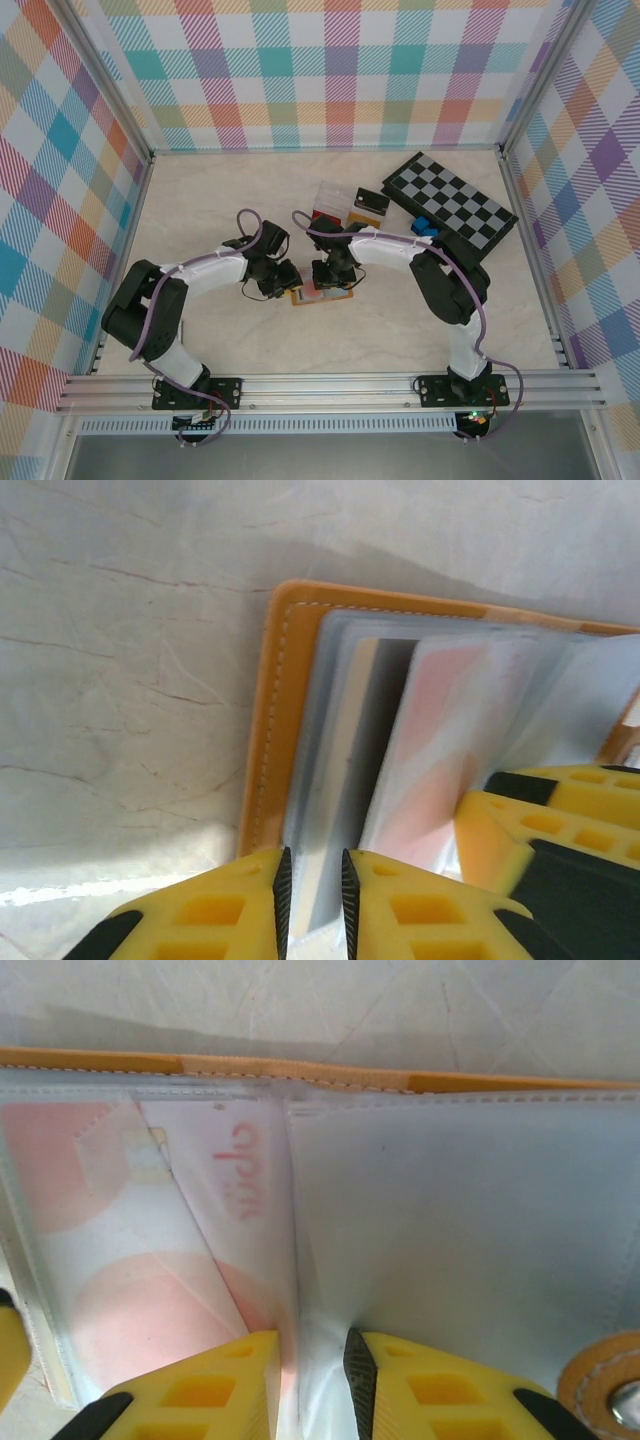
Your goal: Take the credit cards out of the card holder
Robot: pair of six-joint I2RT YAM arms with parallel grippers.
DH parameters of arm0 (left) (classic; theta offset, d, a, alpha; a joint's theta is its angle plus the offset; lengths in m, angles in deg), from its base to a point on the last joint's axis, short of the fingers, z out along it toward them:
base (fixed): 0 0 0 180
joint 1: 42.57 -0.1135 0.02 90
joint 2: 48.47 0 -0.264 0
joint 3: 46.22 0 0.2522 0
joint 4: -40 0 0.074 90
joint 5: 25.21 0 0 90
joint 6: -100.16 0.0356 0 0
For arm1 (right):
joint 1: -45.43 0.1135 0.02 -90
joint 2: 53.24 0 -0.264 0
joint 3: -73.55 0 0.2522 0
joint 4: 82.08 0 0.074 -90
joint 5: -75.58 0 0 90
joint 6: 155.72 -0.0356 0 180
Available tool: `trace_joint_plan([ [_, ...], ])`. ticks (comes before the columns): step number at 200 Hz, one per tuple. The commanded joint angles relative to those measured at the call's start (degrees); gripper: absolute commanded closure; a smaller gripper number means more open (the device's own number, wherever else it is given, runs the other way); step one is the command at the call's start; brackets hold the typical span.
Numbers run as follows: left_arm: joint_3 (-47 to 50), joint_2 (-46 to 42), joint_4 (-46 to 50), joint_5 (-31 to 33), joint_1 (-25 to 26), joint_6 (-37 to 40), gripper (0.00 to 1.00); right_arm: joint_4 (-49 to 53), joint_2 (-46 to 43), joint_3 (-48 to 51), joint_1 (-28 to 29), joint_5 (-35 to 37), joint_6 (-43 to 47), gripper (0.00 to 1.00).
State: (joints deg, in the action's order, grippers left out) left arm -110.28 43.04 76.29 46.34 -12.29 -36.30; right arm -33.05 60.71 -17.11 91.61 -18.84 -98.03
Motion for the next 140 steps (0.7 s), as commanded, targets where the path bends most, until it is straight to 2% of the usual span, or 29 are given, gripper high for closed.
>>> trace_joint_plan([
  [1, -1.33, -2.27, 1.23, -0.9, -0.51, 1.57, 0.77, 3.43, 4.85, 1.93, -0.23, 5.05, 0.33, 0.73],
  [102, -0.69, 0.89, -4.49, -5.74, -0.58, 1.81, 0.73, 2.97, 4.98, 2.2, -0.21, 3.99, -0.07, 0.76],
  [140, -0.44, 2.45, -5.38, -5.35, -0.71, 1.6, 0.73, 2.92, 4.96, 2.24, -0.2, 3.98, -0.06, 0.77],
])
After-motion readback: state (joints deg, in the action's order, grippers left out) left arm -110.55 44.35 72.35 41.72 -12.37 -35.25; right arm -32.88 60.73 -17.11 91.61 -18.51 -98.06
